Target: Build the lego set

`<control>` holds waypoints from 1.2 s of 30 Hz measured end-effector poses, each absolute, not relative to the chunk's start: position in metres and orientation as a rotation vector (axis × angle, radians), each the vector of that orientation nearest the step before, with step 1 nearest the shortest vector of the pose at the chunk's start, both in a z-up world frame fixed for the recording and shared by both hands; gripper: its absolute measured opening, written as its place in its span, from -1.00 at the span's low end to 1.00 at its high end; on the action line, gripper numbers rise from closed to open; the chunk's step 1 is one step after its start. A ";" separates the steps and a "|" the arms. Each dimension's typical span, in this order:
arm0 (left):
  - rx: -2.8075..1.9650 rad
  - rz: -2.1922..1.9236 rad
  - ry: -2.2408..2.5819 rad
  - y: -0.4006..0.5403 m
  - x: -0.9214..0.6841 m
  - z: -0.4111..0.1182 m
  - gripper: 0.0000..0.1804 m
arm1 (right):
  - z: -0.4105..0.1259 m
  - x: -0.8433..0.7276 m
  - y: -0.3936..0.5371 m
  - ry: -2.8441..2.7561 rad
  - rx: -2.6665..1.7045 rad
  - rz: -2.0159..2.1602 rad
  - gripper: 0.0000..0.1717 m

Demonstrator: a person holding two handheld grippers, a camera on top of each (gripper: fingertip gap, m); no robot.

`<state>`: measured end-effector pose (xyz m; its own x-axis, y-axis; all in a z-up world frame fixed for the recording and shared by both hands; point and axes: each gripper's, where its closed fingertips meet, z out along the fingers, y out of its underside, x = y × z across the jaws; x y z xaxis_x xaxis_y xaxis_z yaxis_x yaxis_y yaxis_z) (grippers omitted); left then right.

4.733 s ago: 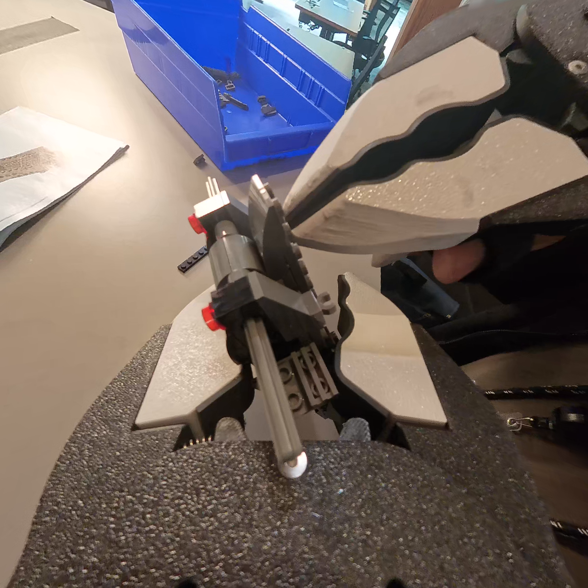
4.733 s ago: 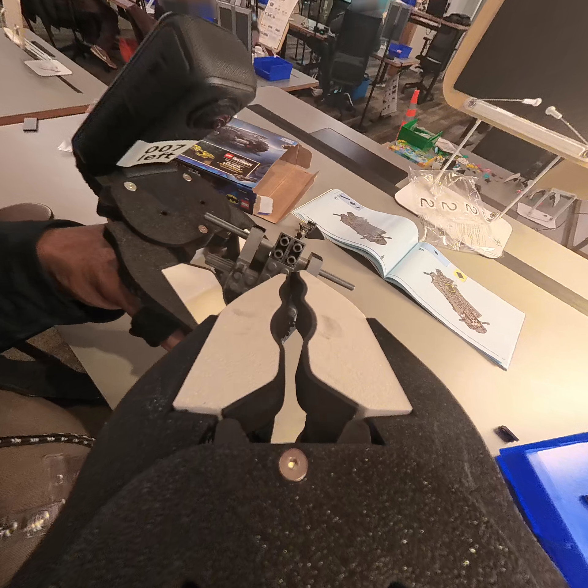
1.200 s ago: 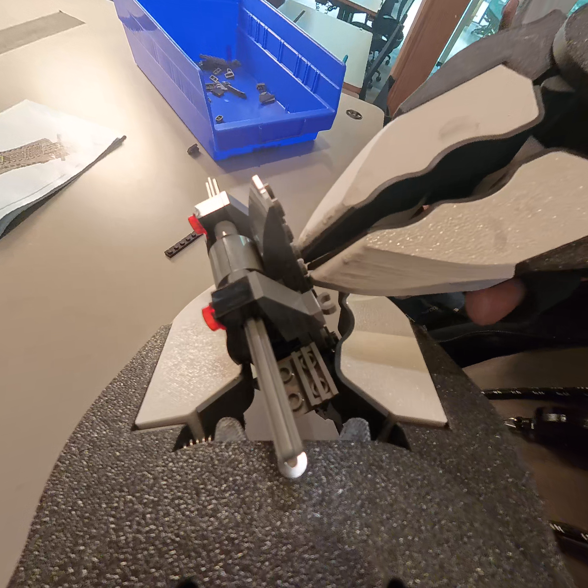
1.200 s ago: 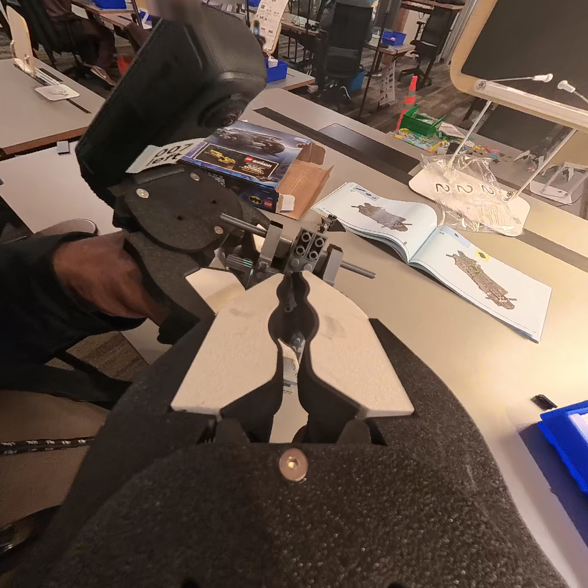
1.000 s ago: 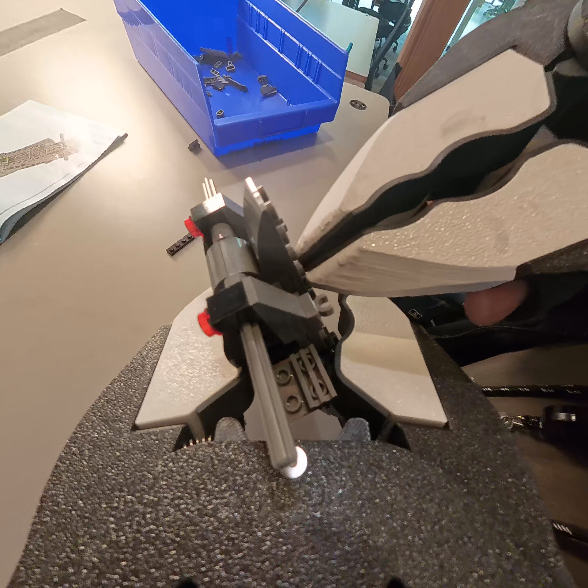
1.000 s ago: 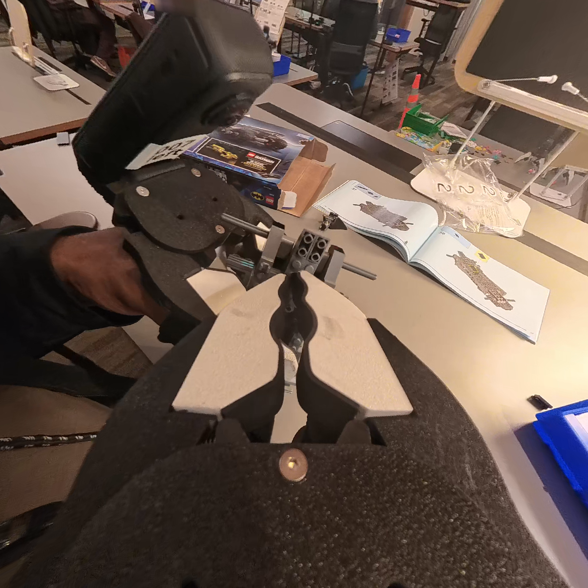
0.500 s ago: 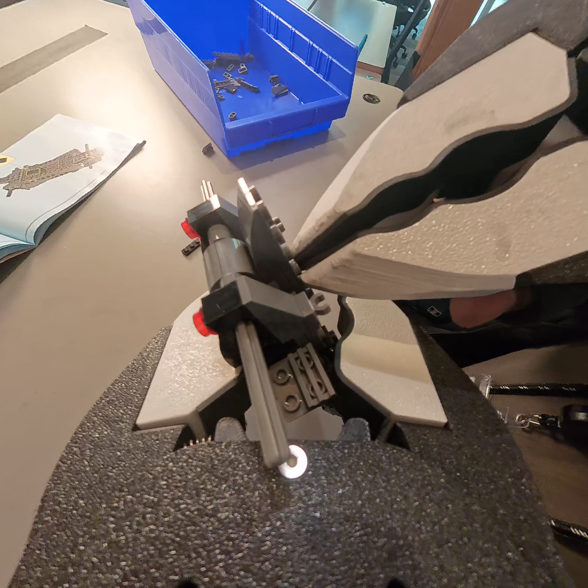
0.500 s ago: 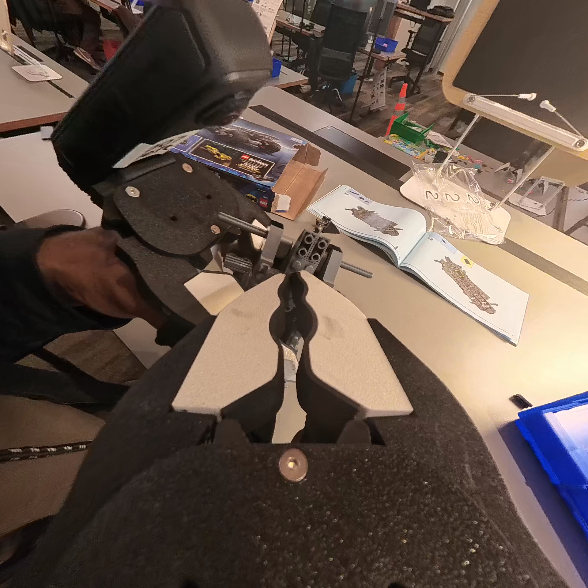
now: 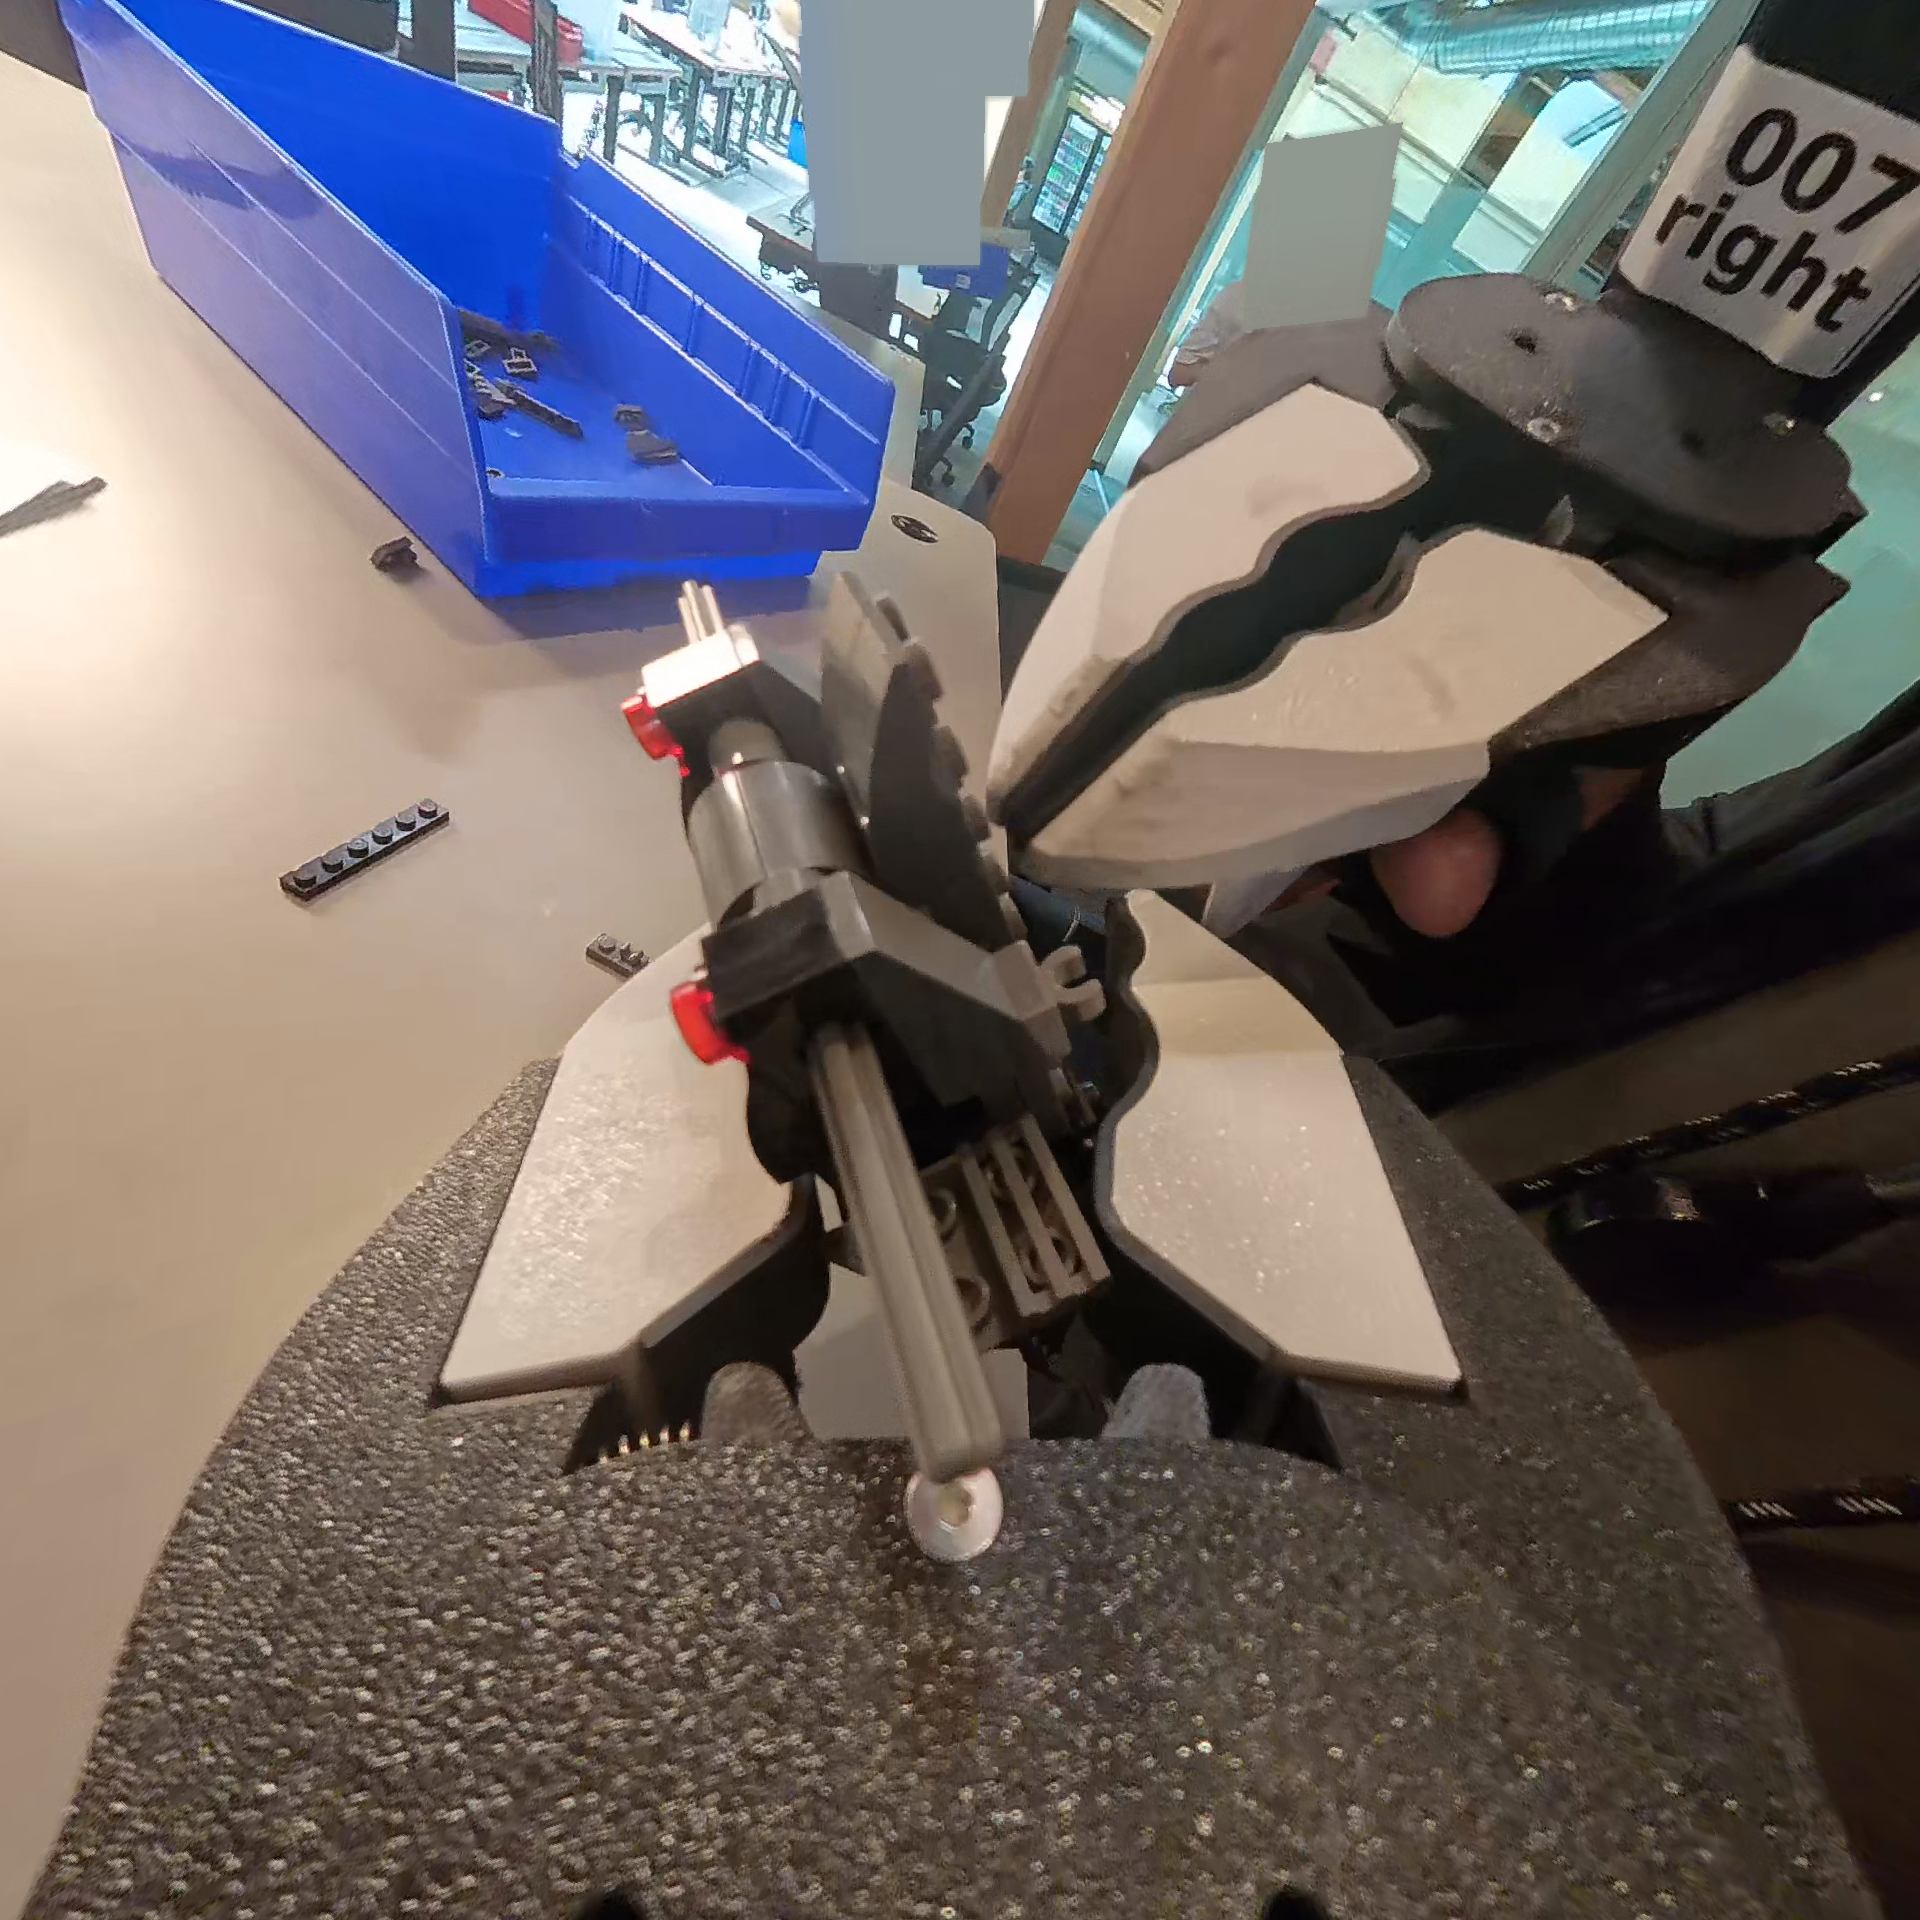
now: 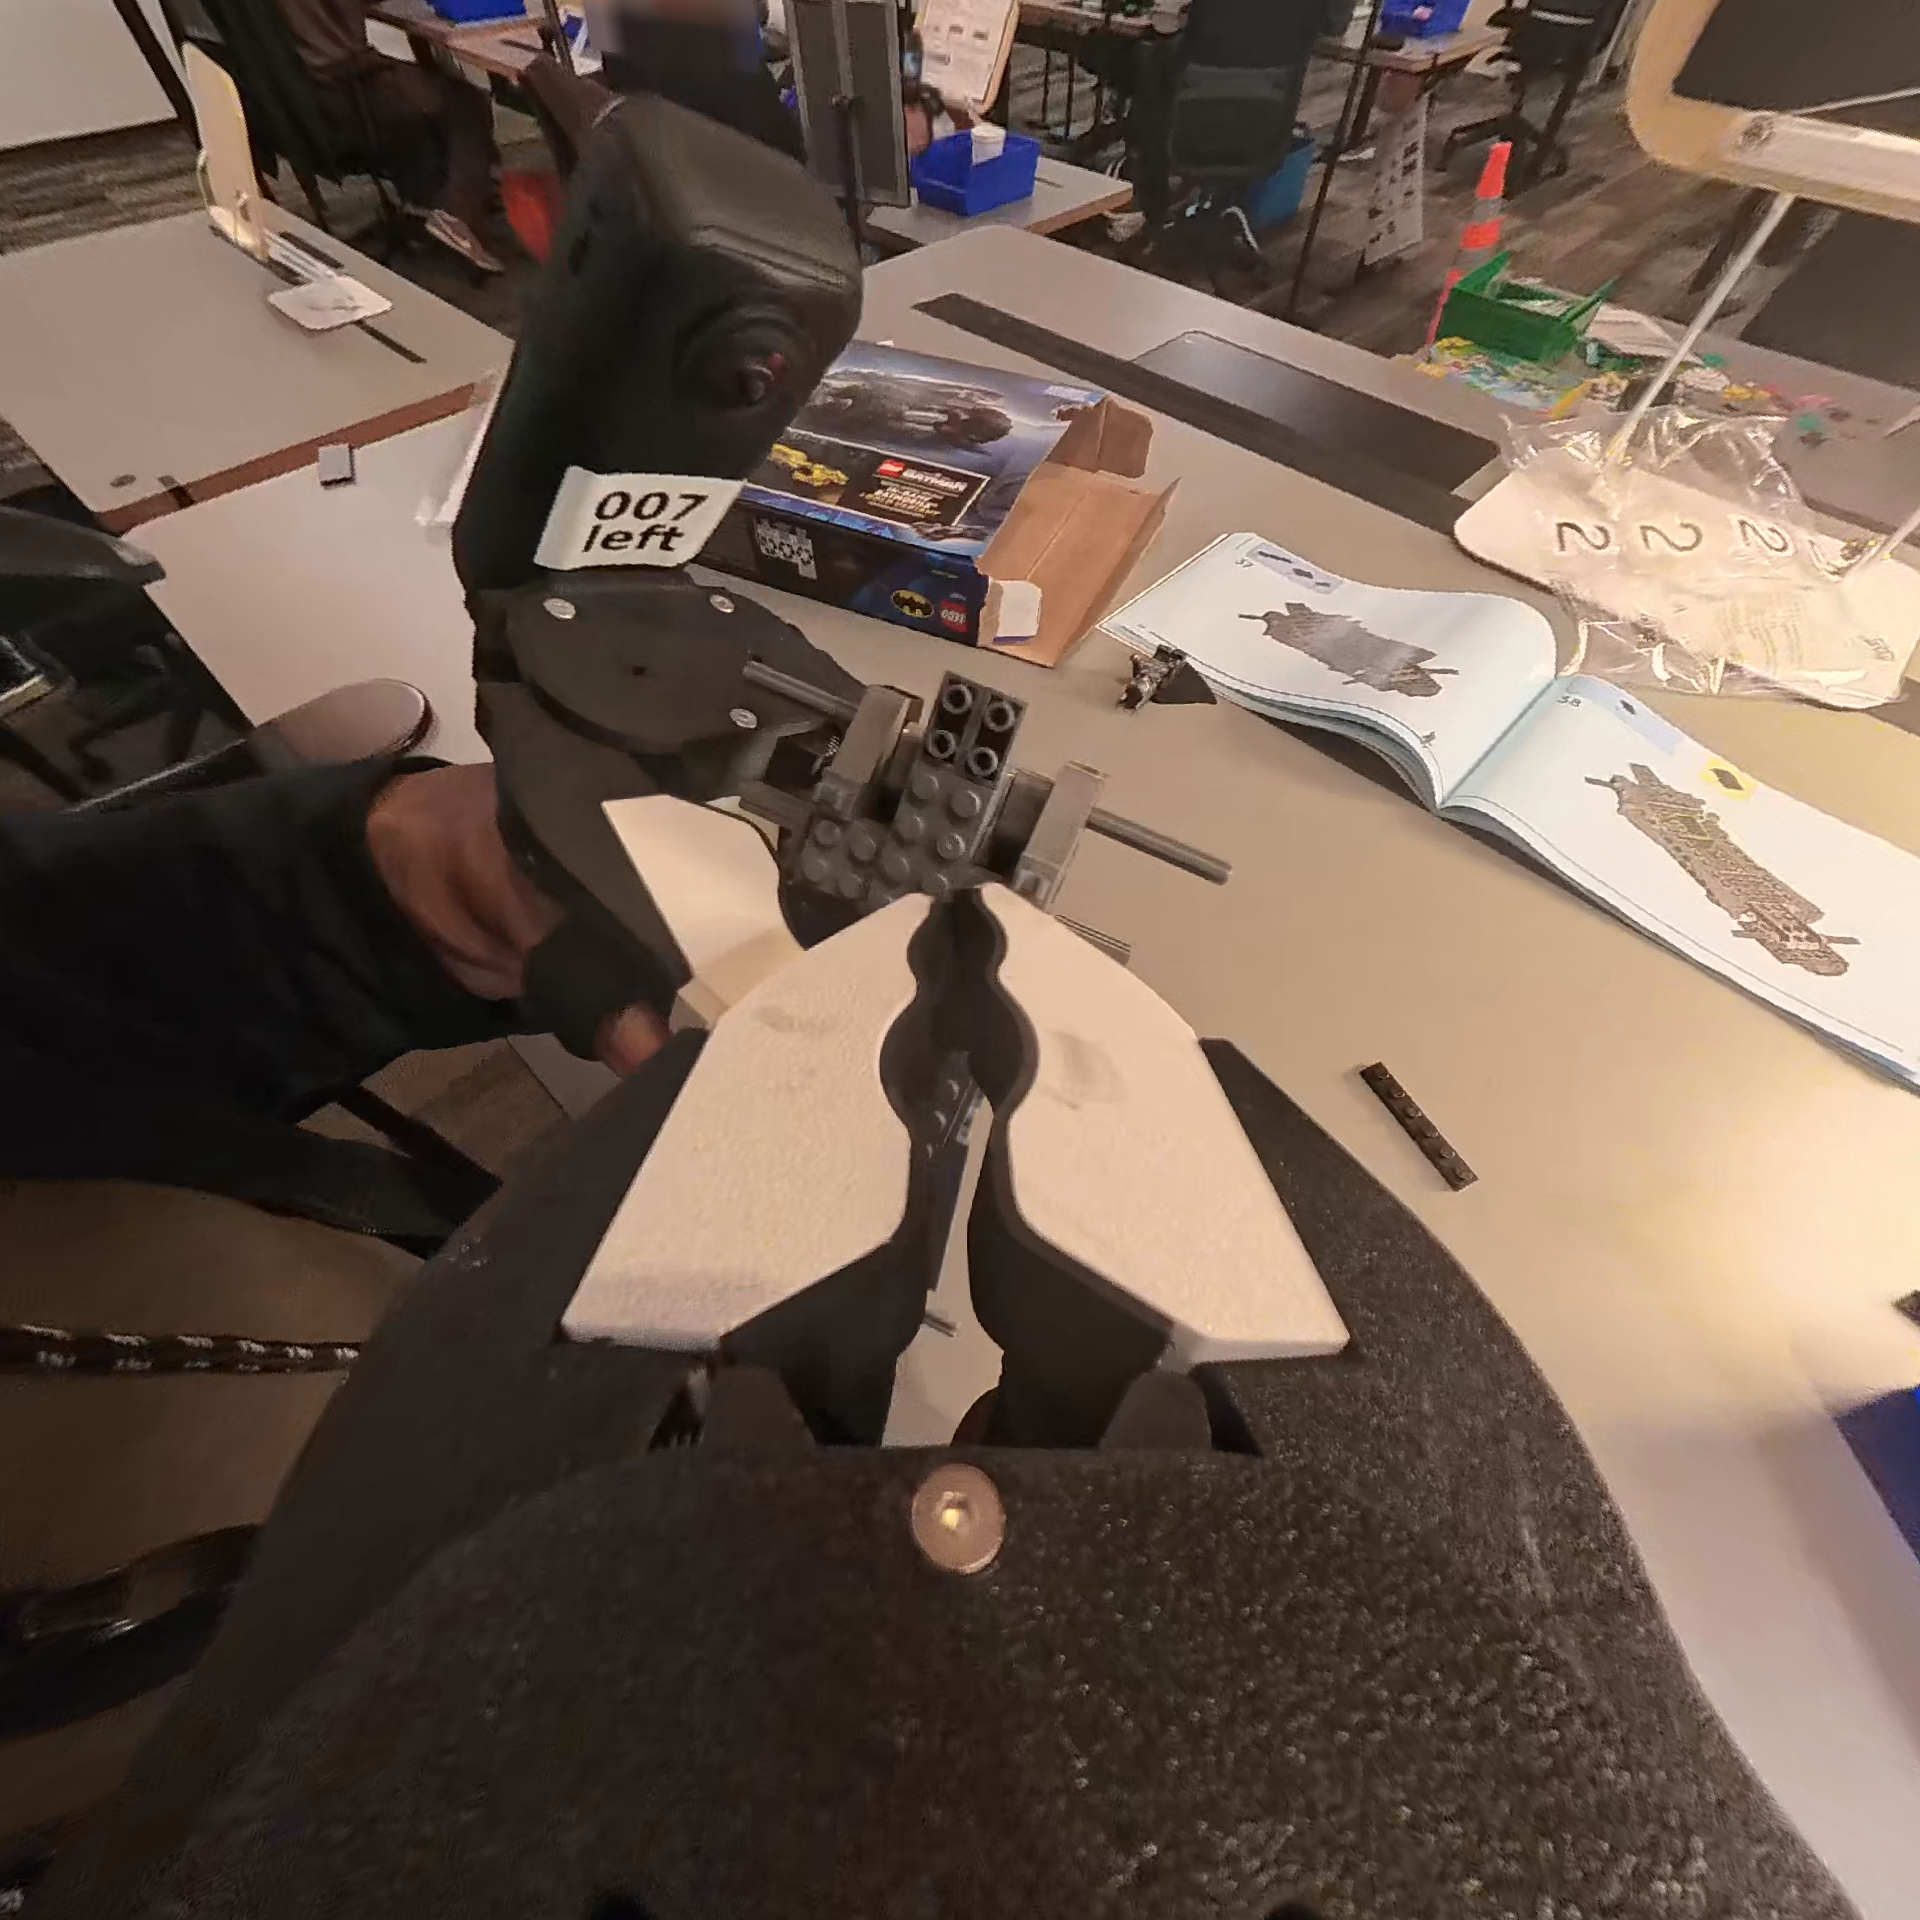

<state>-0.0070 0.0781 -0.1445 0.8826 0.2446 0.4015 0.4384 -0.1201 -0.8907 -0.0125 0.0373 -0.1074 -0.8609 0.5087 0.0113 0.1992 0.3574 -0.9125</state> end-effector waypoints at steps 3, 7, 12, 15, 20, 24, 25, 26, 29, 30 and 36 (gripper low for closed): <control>-1.712 -0.161 -0.534 0.077 -0.008 -0.143 -0.38 | -0.112 -0.011 0.035 -2.357 -0.614 1.462 -1.00; -1.739 -0.124 -0.554 0.075 -0.010 -0.145 -0.38 | -0.116 -0.010 0.035 -2.361 -0.605 1.420 -1.00; -1.785 -0.097 -0.584 0.076 -0.011 -0.149 -0.39 | -0.118 -0.011 0.035 -2.355 -0.608 1.408 -0.98; -1.803 -0.078 -0.590 0.075 -0.011 -0.148 -0.40 | -0.117 -0.010 0.036 -2.351 -0.611 1.417 -0.96; -1.827 -0.057 -0.591 0.074 -0.011 -0.150 -0.40 | -0.118 -0.010 0.035 -2.358 -0.606 1.397 -0.96; -1.811 -0.070 -0.606 0.072 -0.011 -0.150 -0.41 | -0.119 -0.011 0.032 -2.362 -0.605 1.395 -0.97; -1.808 -0.074 -0.608 0.072 -0.012 -0.150 -0.40 | -0.120 -0.011 0.032 -2.365 -0.603 1.389 -0.97; -1.804 -0.080 -0.609 0.072 -0.012 -0.151 -0.40 | -0.120 -0.011 0.031 -2.369 -0.605 1.389 -0.97; -1.736 -0.135 -0.604 0.072 -0.011 -0.147 -0.39 | -0.115 -0.011 0.029 -2.366 -0.638 1.484 -0.97; -1.677 -0.199 -0.605 0.072 -0.009 -0.143 -0.39 | -0.109 -0.012 0.029 -2.336 -0.653 1.536 -0.97; -1.276 -0.531 -0.636 0.049 -0.015 -0.123 -0.34 | -0.088 -0.013 0.043 -2.259 -0.695 1.687 -0.94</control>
<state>-0.0150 0.0485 -0.1225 0.7180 -0.0150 0.6959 0.6820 0.2151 -0.6990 -0.0129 0.0435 -0.0883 -0.8589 0.5040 -0.0911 0.2303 0.2212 -0.9477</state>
